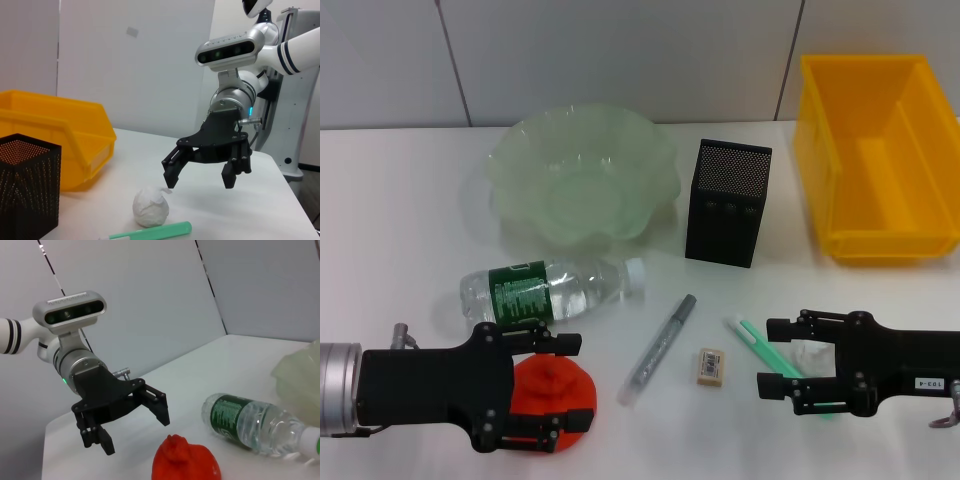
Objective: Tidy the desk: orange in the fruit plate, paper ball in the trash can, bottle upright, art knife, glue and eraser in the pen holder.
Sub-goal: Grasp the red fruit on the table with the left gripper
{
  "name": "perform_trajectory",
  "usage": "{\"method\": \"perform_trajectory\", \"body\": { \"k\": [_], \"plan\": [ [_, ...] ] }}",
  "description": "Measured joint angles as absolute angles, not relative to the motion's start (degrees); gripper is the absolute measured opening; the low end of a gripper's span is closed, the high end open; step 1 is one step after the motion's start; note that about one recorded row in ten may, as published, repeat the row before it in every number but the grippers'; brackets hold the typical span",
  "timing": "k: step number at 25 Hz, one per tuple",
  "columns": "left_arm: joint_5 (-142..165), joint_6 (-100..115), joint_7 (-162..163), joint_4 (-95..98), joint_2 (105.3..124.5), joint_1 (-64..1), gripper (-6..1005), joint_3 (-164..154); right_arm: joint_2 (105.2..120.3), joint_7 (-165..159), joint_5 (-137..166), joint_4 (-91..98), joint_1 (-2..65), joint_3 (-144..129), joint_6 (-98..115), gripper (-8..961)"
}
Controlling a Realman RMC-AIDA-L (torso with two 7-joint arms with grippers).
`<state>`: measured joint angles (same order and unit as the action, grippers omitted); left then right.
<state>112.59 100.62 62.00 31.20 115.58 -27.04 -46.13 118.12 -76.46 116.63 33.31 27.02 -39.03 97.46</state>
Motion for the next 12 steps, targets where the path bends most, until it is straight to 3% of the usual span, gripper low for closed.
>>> {"method": "perform_trajectory", "body": {
  "k": [12],
  "plan": [
    [112.6, 99.5, 61.6, 31.4, 115.66, -26.8, 801, -46.2, 118.13, -76.4, 116.7, 33.3, 27.2, -39.5, 97.7, 816]
  ]
}}
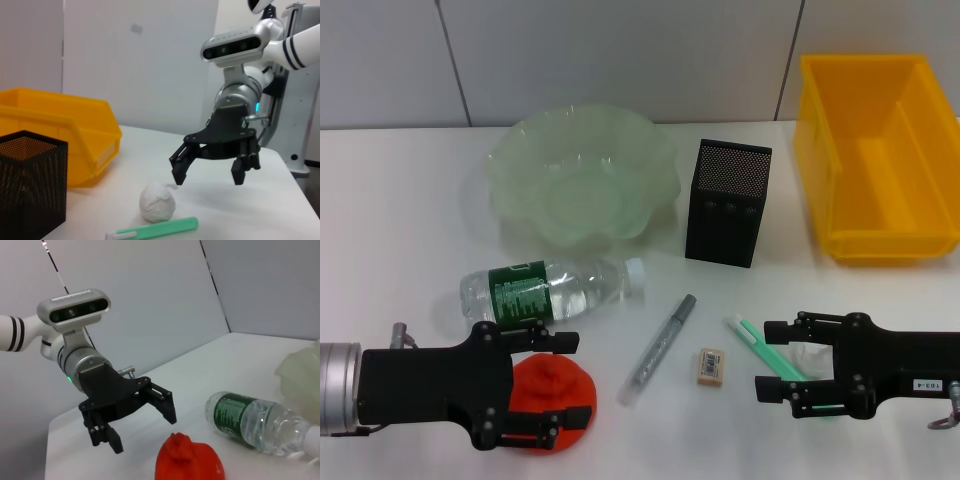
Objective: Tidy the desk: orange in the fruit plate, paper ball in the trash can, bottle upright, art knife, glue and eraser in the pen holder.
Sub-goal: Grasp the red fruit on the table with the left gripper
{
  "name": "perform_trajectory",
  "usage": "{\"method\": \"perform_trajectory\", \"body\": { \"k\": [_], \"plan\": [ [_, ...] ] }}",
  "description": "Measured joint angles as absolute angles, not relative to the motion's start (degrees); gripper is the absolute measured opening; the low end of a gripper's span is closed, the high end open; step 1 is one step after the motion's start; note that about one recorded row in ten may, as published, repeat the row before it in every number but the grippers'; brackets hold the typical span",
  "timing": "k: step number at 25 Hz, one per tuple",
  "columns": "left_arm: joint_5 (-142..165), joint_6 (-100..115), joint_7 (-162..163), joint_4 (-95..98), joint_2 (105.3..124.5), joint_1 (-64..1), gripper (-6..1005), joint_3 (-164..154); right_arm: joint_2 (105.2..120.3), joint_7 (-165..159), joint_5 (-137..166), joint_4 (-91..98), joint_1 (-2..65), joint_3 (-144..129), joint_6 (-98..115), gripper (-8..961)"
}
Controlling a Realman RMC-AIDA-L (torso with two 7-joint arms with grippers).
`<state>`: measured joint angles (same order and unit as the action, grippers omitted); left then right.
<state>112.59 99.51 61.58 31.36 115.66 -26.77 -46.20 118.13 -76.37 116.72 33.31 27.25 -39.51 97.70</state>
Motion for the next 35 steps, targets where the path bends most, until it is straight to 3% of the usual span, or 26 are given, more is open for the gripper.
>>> {"method": "perform_trajectory", "body": {
  "k": [14, 35],
  "plan": [
    [116.1, 94.2, 61.1, 31.9, 115.26, -25.9, 800, -46.1, 118.12, -76.7, 116.7, 33.3, 27.6, -39.6, 97.6, 815],
    [119.7, 87.6, 59.1, 31.7, 116.41, -26.9, 800, -46.2, 117.99, -77.1, 116.6, 33.3, 27.8, -39.2, 97.5, 816]
  ]
}}
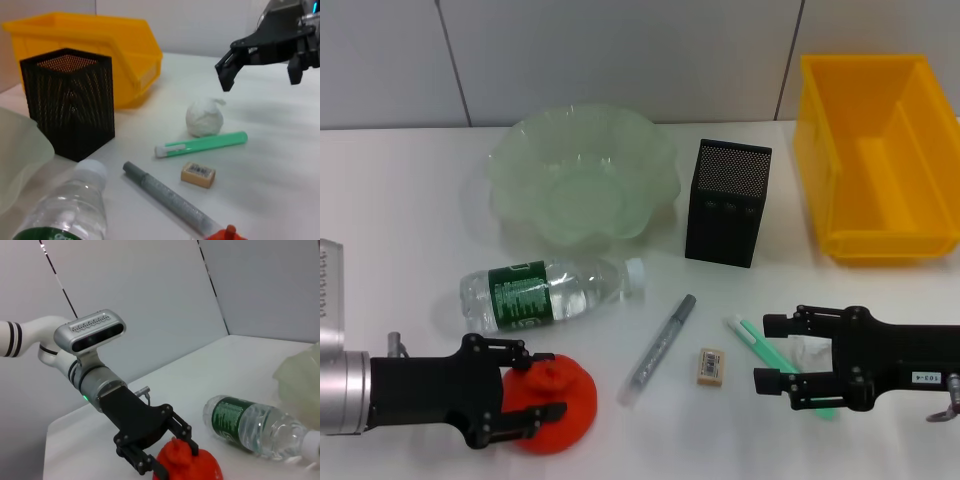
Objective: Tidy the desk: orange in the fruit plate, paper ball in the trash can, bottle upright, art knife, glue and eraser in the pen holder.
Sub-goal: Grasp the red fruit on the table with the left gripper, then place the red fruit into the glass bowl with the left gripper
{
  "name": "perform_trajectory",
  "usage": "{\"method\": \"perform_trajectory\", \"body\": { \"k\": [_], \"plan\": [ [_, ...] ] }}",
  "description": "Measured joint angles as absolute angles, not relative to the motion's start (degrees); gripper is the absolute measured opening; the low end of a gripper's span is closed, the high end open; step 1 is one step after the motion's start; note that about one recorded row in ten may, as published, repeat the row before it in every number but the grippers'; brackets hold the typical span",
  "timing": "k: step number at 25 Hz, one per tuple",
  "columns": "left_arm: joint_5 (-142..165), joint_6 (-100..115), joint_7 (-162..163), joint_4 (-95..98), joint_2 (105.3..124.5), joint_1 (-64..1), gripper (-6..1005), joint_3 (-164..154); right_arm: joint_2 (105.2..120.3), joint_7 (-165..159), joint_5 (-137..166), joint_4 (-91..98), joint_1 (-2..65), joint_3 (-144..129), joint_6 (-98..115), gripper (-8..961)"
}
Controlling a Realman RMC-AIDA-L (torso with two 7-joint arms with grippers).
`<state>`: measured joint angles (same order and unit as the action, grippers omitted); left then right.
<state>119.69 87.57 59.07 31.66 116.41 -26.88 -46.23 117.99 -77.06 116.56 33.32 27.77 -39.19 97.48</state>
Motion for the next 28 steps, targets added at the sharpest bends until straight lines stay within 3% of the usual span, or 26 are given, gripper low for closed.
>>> {"method": "perform_trajectory", "body": {
  "k": [2, 14, 22, 24, 25, 28],
  "plan": [
    [119.8, 87.4, 59.2, 31.6, 116.43, -27.0, 665, -46.2, 117.95, -77.1, 116.5, 33.3, 27.8, -39.2, 97.5, 816],
    [119.5, 89.0, 59.5, 31.8, 116.72, -27.1, 239, -45.5, 117.93, -77.1, 116.4, 33.6, 27.9, -39.1, 97.5, 815],
    [117.3, 94.4, 60.2, 32.5, 116.81, -27.6, 206, -43.4, 118.14, -76.7, 116.3, 33.4, 28.0, -38.9, 97.5, 816],
    [111.0, 98.5, 60.9, 32.3, 117.72, -28.6, 173, -41.3, 118.19, -76.5, 116.3, 33.4, 28.0, -38.9, 97.5, 816],
    [98.1, 93.5, 60.3, 26.7, 118.67, -33.8, 144, -41.5, 118.2, -76.5, 116.3, 33.3, 28.0, -38.9, 97.5, 816],
    [95.1, 89.2, 60.3, 24.6, 118.65, -35.9, 127, -41.3, 118.31, -76.5, 116.3, 33.3, 28.0, -38.9, 97.5, 816]
  ]
}}
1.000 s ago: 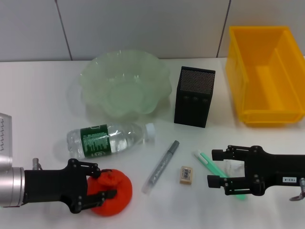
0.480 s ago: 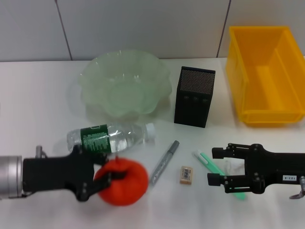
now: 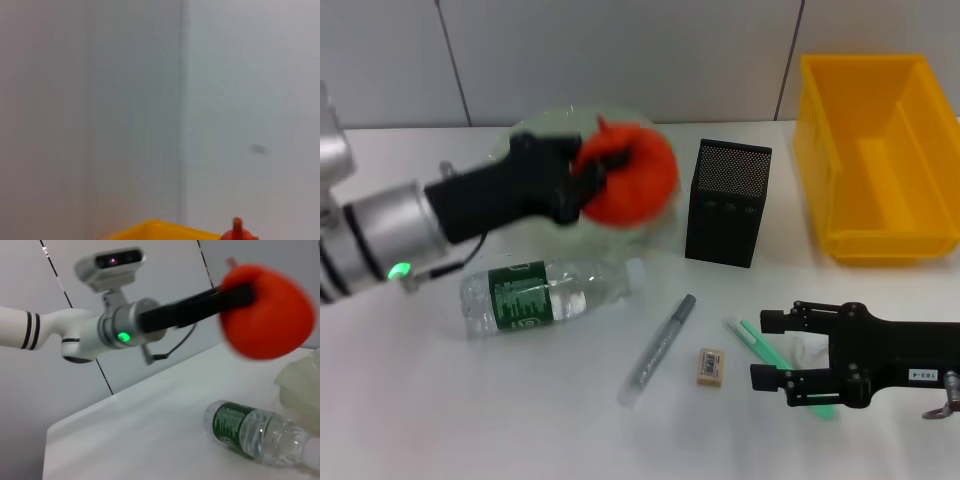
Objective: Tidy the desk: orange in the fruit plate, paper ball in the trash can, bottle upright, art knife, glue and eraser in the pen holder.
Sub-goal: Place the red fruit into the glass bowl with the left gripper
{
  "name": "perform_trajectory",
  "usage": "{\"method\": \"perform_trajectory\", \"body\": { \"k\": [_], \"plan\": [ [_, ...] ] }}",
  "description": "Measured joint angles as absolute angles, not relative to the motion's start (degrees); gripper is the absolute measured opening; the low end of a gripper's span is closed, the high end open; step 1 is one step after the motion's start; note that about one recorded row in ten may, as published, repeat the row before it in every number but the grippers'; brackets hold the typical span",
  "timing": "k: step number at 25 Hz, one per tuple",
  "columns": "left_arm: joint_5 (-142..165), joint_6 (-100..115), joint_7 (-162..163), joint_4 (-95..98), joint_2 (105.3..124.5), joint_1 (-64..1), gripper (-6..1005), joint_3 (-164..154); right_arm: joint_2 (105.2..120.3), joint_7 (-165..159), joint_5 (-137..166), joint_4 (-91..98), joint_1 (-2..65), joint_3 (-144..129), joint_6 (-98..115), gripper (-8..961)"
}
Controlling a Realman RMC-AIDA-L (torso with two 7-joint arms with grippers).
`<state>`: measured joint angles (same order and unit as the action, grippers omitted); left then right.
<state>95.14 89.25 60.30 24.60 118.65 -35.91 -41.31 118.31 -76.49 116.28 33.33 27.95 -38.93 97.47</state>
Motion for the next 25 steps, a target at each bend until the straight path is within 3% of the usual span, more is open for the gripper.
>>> {"method": "perform_trajectory", "body": {
  "k": [6, 15, 25],
  "plan": [
    [87.4, 67.0, 52.1, 17.7, 119.1, -44.3, 87, -41.7, 118.78, -76.0, 116.3, 33.4, 28.2, -39.0, 97.5, 815],
    [82.0, 52.7, 42.8, 11.9, 119.16, -48.8, 57, -41.4, 118.9, -75.7, 116.2, 33.3, 28.5, -39.0, 97.5, 816],
    [78.0, 49.6, 38.2, 10.2, 119.18, -49.1, 262, -41.6, 118.92, -75.7, 116.2, 33.3, 29.1, -39.2, 96.8, 816]
  ]
}}
